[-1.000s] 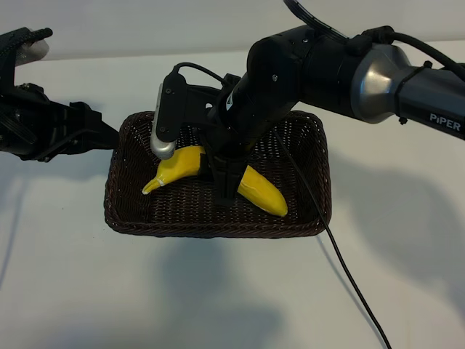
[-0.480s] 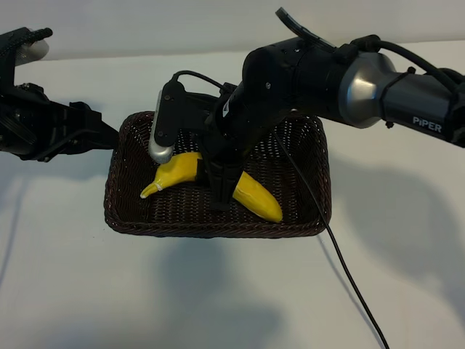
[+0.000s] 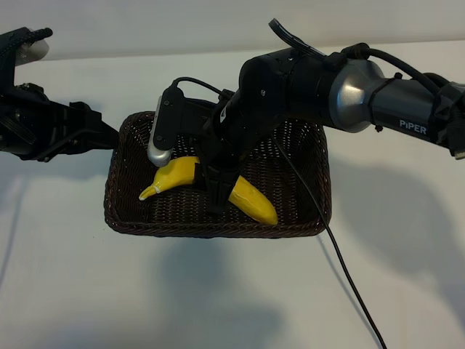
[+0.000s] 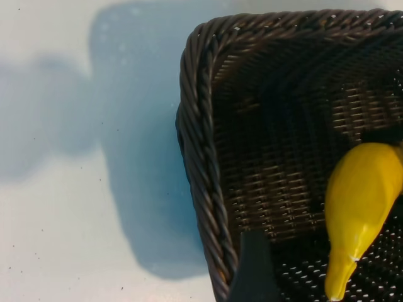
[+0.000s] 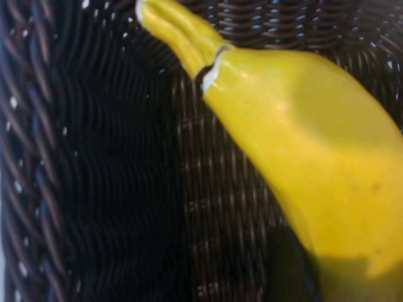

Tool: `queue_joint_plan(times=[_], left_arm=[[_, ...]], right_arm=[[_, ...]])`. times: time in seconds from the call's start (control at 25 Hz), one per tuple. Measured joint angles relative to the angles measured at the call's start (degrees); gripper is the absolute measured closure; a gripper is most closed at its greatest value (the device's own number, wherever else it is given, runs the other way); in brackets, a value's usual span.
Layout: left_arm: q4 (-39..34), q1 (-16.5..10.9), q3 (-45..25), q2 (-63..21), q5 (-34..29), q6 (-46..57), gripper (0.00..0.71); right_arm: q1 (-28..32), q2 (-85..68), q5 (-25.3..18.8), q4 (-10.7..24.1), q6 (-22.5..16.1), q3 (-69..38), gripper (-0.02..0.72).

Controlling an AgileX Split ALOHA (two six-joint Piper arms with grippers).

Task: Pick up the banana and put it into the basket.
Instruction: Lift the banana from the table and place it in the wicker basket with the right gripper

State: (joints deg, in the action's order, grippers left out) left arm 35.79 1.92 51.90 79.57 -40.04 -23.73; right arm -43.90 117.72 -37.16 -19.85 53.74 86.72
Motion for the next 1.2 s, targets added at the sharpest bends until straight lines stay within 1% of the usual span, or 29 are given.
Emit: queue_joint_plan(times=[0.32,0.36,0.44,0.56,0.64,0.68,0.88,1.0,1.08,1.2], left_arm=[[0.0,0.0,0.0,0.0,0.1,0.0,0.113],[0.0,0.0,0.0,0.0,0.1,0.0,0.113],[0.0,0.0,0.0,0.0,0.1,0.0,0.113],[0.0,0.0,0.0,0.0,0.11,0.0,0.113],[0.0,0.0,0.0,0.0,0.16,0.0,0.113],[0.0,0.0,0.0,0.0,0.16,0.0,0.113],[0.0,0.0,0.0,0.0,0.22,-0.12,0.113],[0.0,0.0,0.0,0.0,0.22,-1.02,0.113],[0.0,0.0,0.0,0.0,0.22,-1.16,0.113],[0.0,0.0,0.0,0.0,0.42,-1.32,0.113]], right_arm=[[0.0,0.0,0.48,-0.07,-0.53,0.0,0.269],[0.0,0.0,0.48,-0.07,-0.76,0.0,0.252],[0.0,0.0,0.48,-0.07,-1.07,0.0,0.181],[0.0,0.0,0.48,-0.07,-2.16,0.0,0.039],[0.0,0.0,0.55,-0.07,-2.61,0.0,-0.008],[0.0,0.0,0.67,-0.02,-2.89,0.0,-0.017],[0.0,0.0,1.0,0.33,-5.25,0.0,-0.009],[0.0,0.0,1.24,1.55,-7.2,0.0,0.009],[0.0,0.0,1.18,2.53,-9.27,0.0,0.016],[0.0,-0.19,0.1,5.16,-12.99,0.19,0.017]])
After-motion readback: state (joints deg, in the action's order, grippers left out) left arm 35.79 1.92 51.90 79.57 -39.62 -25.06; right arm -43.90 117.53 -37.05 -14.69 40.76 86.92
